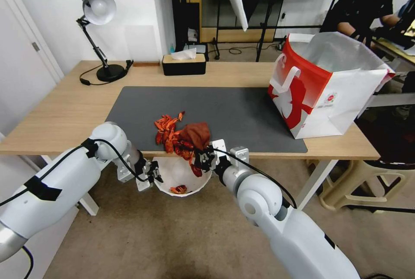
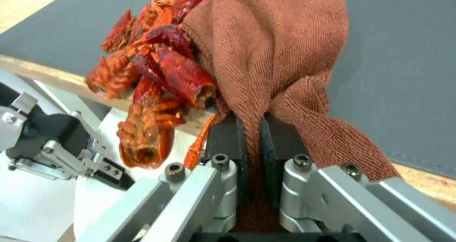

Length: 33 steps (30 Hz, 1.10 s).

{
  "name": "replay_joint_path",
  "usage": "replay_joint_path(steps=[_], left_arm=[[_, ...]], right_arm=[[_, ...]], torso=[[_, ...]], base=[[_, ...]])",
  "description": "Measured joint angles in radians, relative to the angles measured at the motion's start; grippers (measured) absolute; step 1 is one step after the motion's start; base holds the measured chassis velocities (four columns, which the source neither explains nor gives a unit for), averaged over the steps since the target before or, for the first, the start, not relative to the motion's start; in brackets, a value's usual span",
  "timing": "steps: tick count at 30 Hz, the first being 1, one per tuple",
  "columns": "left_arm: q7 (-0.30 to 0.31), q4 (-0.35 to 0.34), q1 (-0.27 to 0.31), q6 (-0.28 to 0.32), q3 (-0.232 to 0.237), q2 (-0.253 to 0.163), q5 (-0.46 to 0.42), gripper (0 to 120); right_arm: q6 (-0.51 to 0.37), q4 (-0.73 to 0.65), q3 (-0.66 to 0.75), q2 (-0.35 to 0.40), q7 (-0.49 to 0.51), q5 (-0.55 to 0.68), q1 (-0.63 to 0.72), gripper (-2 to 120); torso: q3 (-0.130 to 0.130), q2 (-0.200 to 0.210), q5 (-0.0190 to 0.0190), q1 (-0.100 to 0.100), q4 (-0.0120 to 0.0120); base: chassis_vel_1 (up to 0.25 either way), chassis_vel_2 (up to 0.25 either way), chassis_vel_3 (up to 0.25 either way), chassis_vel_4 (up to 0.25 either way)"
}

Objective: Sweep shrimp from table into container with towel, then put container into takeout bag.

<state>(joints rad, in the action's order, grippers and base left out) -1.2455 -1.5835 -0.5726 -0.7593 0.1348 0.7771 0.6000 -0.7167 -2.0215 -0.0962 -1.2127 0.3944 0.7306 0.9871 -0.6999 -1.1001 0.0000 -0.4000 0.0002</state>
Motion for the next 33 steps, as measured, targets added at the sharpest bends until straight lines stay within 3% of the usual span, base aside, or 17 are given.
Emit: replay_joint_path(steps=[33], left_arm=[[0.001, 0.013, -0.002, -0.01, -0.006, -0.004, 0.001, 0]], right_arm=[[-0.014, -0.042, 0.01, 0.023, -0.007, 0.013, 0.029, 4]], torso=[[0.0, 0.0, -0.0001, 0.0, -0.0001]], base=[[0.0, 0.0, 0.0, 0.0]])
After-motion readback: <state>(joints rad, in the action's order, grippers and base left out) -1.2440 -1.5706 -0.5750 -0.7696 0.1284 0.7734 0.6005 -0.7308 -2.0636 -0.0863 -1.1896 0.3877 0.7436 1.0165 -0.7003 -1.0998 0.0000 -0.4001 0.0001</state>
